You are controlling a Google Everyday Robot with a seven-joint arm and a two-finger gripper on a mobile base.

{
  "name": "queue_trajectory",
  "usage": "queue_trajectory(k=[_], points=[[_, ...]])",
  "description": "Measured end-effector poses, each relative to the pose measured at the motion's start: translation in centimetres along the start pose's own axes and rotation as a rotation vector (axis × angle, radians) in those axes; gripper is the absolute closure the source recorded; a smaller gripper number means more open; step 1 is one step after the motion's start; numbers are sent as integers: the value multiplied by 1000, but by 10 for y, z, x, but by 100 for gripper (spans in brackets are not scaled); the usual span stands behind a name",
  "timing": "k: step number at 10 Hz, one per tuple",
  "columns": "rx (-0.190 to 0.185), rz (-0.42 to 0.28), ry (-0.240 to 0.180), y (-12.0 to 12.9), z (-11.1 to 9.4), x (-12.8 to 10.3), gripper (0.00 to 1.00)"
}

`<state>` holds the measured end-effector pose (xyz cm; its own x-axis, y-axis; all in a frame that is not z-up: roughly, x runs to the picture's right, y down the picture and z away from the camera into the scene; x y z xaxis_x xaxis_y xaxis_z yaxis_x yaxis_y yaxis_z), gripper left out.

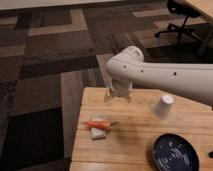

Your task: Place the ceramic cup over the eraser

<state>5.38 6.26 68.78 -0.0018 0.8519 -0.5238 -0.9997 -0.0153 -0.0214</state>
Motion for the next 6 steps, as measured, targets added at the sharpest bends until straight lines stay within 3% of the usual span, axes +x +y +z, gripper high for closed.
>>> queue_trajectory(k=[3,6], points=[[28,42,12,-23,4,-12,35],[29,99,48,-75,9,-26,35]])
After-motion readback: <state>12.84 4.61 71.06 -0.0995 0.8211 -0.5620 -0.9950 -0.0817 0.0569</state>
